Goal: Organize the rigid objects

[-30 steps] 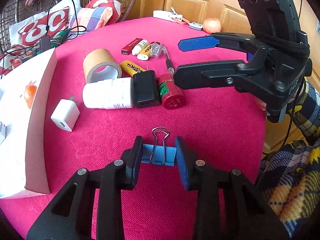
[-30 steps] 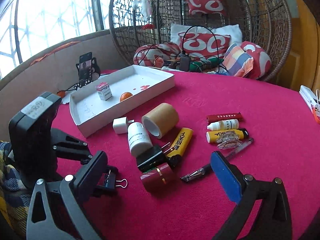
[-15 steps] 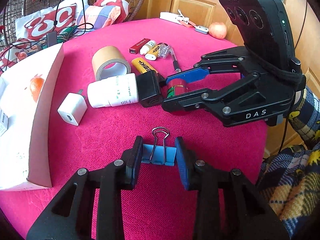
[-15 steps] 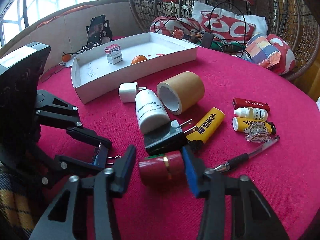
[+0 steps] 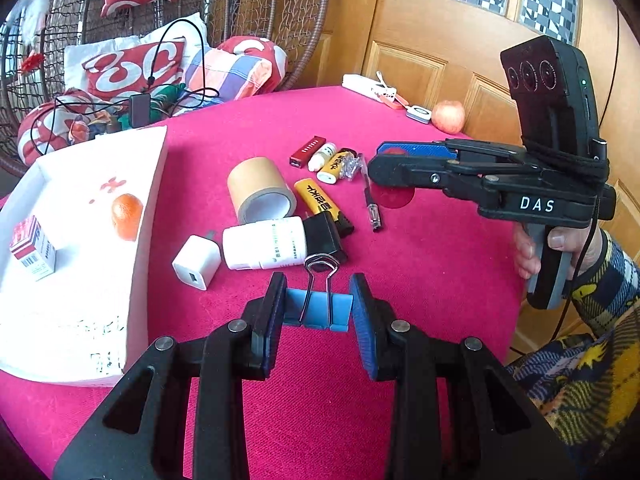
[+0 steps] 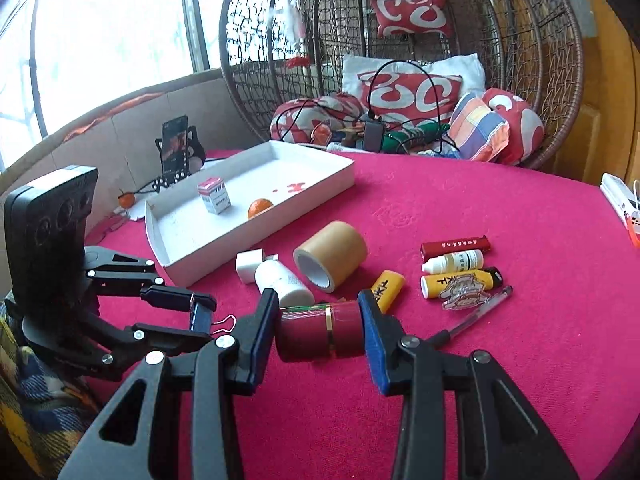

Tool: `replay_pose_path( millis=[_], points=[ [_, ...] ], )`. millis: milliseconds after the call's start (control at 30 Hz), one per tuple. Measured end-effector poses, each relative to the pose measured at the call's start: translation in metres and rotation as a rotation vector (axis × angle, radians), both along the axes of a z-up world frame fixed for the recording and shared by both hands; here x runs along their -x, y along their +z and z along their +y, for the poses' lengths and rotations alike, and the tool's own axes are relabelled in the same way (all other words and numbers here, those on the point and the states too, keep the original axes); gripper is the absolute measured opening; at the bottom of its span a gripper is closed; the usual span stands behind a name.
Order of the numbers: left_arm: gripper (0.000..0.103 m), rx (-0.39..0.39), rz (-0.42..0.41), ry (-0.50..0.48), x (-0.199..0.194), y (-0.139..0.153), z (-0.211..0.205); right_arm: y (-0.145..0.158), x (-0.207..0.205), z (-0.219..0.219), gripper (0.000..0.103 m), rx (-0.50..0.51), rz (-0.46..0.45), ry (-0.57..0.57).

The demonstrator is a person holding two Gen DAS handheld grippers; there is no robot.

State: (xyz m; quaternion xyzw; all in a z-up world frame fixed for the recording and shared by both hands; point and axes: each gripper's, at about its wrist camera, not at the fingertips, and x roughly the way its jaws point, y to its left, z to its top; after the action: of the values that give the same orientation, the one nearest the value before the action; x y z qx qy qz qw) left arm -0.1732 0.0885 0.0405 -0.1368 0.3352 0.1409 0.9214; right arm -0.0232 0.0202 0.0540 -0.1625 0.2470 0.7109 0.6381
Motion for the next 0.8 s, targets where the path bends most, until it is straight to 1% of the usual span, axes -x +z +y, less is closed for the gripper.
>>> replay_pose_path(
  millis=[100,200,533,800],
  points=[
    [0.032,0.001,-0.004,0.016,0.002,0.001,0.002,0.003,0.0,-0.001,0.041,-0.044,0.039,-0.03],
    [0.032,-0.002,-0.008,0.017,0.003,0.001,0.001,0.005,-0.001,0.0,0.041,-0.058,0.063,-0.035],
    [0.032,-0.01,-0.03,0.027,0.008,0.002,0.002,0.006,0.001,0.002,0.041,-0.067,0.084,-0.029],
    [0.032,0.006,-0.074,0.069,0.018,0.008,0.01,0.021,0.008,0.0,0.041,-0.105,0.072,-0.017]
  ],
)
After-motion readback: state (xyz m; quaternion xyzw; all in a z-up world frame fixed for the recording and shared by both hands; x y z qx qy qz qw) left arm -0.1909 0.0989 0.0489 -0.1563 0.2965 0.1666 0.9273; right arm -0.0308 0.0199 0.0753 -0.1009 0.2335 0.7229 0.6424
